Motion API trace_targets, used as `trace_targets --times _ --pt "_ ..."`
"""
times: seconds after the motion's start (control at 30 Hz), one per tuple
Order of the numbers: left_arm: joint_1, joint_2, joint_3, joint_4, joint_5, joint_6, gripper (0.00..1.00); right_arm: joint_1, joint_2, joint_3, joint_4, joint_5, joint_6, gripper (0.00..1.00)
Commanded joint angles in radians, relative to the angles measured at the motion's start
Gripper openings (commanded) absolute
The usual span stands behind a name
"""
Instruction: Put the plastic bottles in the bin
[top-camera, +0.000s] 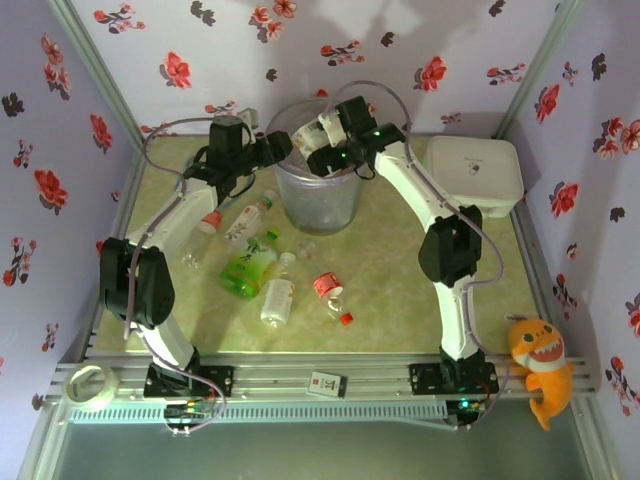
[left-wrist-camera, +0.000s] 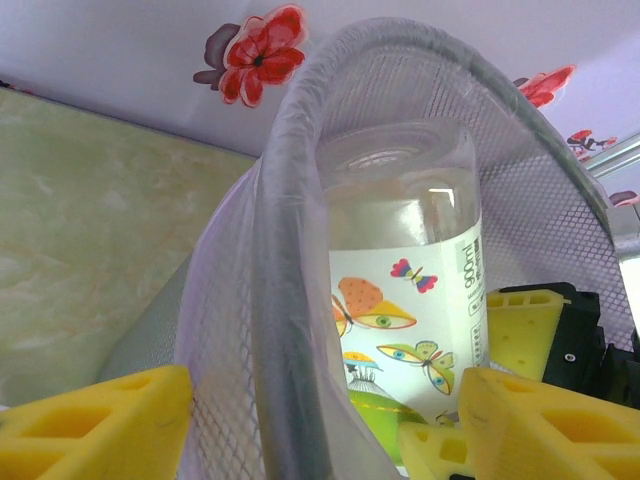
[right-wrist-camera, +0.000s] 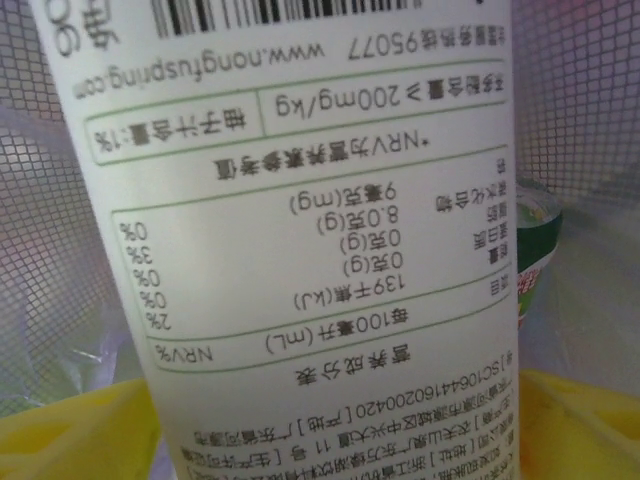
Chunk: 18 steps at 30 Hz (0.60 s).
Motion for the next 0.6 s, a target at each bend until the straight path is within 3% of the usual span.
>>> trace_targets --times 0.0,0.27,0.57 --pt "-0.011 0.043 0.000 -0.046 0.015 0.013 0.72 -0.008 0.007 0.048 -0.035 -0.019 0.012 0.96" --pt "-0.011 0.052 0.011 -0.052 0.015 0.012 0.72 -0.007 -0.078 0.110 -0.013 -0.059 0.043 0.99" --pt "-0.012 0.054 0.015 -0.054 0.015 0.013 0.72 0.009 -0.251 0.041 0.018 -0.006 0.086 0.99"
